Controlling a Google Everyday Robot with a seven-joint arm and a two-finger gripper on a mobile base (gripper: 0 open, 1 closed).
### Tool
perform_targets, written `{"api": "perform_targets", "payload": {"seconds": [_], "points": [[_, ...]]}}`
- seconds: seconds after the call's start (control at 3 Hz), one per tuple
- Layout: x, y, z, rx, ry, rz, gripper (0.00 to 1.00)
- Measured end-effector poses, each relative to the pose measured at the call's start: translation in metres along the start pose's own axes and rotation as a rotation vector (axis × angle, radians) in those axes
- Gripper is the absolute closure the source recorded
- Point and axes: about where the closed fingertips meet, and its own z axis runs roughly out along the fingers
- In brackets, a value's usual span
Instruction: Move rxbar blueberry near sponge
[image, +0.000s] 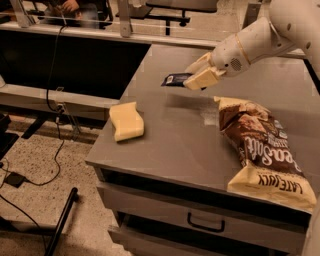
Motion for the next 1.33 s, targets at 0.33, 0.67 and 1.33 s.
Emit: {"api": "perform_targets", "payload": {"seconds": [0.33,0.67,1.33], "points": [[0.027,0.026,0.012,-0.072,-0.001,0.088,1.00],[0.038,0.040,0.022,-0.117,-0.003,0.121,1.00],[0.027,0.063,0.044,-0.234,-0.039,0.064,1.00]]}}
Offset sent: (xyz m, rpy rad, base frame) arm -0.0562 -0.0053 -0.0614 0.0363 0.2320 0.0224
